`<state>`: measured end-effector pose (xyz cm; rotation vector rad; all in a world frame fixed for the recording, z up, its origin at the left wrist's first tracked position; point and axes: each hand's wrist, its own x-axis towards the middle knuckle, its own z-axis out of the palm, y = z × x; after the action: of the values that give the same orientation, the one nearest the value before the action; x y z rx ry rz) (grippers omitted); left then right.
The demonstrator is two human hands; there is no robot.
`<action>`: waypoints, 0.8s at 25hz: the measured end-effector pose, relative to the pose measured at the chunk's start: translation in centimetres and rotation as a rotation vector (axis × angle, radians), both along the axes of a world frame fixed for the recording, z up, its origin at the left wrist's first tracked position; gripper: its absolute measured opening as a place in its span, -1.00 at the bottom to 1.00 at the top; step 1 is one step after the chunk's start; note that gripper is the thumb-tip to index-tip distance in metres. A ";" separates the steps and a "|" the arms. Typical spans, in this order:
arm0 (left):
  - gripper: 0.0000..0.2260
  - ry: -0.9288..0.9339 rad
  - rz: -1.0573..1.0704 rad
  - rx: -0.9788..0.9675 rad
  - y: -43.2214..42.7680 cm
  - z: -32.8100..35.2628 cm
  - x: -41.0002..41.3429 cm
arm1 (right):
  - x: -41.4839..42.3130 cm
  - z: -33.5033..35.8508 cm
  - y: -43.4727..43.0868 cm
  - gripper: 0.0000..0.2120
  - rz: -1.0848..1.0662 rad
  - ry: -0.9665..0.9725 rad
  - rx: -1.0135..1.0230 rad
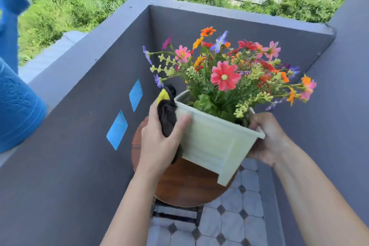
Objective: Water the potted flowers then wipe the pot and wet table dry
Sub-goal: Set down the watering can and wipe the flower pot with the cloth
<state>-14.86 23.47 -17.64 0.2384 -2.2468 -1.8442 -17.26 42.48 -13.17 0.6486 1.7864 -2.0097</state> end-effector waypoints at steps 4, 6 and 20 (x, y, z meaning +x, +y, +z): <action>-0.62 0.039 0.104 0.026 0.7 -1.3 0.8 | 0.1 -0.1 0.3 -0.86 -0.049 0.060 0.022; -0.66 0.061 0.165 0.031 1.8 -1.4 1.5 | 0.7 -0.8 -0.1 -0.67 -0.164 0.157 -0.048; -0.68 0.064 0.181 0.088 4.3 -2.3 3.7 | 0.8 -3.1 -6.9 -0.05 -0.645 0.239 0.454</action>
<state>-11.20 27.78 -19.97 0.3789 -2.0314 -1.8301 -16.47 35.53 -16.27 1.3089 2.4465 -2.1294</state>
